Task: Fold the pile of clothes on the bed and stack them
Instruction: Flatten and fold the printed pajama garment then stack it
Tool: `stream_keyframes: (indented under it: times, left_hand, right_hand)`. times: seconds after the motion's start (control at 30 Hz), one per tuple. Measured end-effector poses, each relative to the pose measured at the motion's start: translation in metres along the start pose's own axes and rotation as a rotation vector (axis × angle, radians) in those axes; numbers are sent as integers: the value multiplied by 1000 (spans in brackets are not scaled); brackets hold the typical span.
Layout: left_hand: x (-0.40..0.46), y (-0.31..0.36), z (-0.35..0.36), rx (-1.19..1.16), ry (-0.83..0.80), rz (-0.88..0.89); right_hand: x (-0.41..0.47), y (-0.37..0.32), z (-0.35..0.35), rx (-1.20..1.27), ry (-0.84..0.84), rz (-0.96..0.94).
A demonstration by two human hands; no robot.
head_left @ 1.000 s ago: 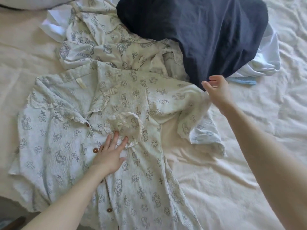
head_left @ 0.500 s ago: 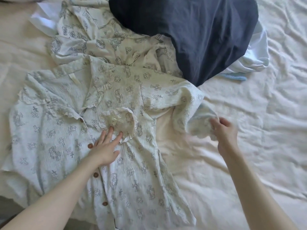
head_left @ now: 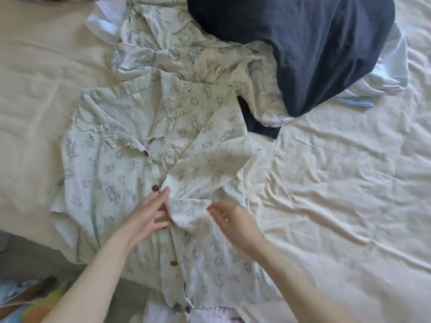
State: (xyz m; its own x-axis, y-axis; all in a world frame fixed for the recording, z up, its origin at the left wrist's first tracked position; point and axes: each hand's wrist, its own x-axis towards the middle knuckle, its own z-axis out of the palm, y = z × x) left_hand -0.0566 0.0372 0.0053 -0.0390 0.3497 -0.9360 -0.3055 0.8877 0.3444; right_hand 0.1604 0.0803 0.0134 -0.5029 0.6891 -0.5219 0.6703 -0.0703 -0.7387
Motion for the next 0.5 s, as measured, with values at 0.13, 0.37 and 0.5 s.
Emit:
stream_keyframes:
  times: [0.13, 0.37, 0.5]
  left_hand:
    - [5, -7, 19, -23, 256, 60]
    - [-16, -9, -36, 66, 354, 130]
    - [-24, -30, -86, 291, 542, 65]
  right_hand:
    - [6, 17, -1, 196, 138, 282]
    - [37, 10, -23, 947, 290, 579]
    - [57, -2, -28, 1117, 201, 641]
